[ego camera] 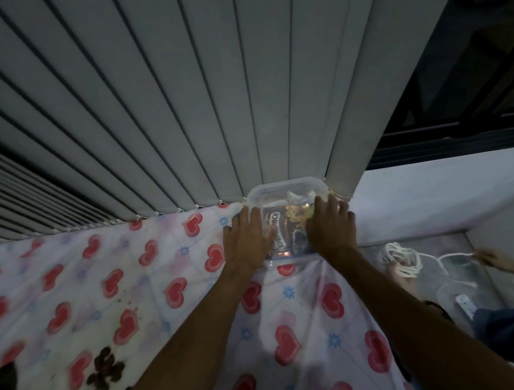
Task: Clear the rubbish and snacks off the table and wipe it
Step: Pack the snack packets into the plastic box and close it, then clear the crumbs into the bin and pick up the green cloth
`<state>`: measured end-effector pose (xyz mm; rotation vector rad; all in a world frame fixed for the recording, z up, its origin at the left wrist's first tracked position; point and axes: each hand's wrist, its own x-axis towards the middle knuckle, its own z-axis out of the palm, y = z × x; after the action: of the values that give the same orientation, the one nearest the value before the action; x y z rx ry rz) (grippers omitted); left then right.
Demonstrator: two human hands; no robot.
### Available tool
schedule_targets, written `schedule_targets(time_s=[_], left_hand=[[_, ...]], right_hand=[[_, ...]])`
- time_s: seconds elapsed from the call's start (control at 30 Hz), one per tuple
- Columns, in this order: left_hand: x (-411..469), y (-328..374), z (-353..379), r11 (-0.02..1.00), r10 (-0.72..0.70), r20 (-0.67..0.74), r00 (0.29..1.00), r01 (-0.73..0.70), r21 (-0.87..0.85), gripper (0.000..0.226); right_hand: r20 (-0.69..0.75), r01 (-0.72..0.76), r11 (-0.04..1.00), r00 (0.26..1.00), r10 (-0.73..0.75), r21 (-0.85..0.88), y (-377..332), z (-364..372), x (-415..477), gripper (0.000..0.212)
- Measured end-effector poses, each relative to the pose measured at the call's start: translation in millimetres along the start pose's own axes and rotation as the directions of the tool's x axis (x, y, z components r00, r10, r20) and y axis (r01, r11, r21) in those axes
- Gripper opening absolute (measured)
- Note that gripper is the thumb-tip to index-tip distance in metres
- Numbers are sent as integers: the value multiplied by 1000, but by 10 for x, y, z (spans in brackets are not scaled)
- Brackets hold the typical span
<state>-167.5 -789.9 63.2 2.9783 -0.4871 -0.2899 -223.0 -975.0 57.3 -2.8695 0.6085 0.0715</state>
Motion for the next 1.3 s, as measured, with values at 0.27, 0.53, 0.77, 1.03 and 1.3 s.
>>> schedule_targets(time_s=[0.27, 0.53, 0.77, 1.03, 1.3], left_hand=[[-837, -550, -245, 995, -18, -18, 1000, 19, 96, 53], [-1909, -1568, -255, 997, -51, -43, 998, 54, 62, 55], [-3071, -2585, -181, 997, -71, -62, 996, 69, -42, 53], [-4021, -3560, -113, 975, -179, -49, 983, 170, -145, 50], [-4426, -3885, 7, 969, -208, -16, 978, 204, -138, 54]], right_hand=[[-47, 268, 963, 963, -267, 18, -962, -6, -915, 39], [-36, 270, 962, 963, -269, 36, -1837, 103, -1981, 45], [12, 274, 958, 961, -276, 84, -2738, 430, -3233, 45], [64, 266, 954, 959, -276, 135, -3393, 610, -4176, 43], [132, 265, 956, 951, -280, 123, -3637, 723, -4514, 50]])
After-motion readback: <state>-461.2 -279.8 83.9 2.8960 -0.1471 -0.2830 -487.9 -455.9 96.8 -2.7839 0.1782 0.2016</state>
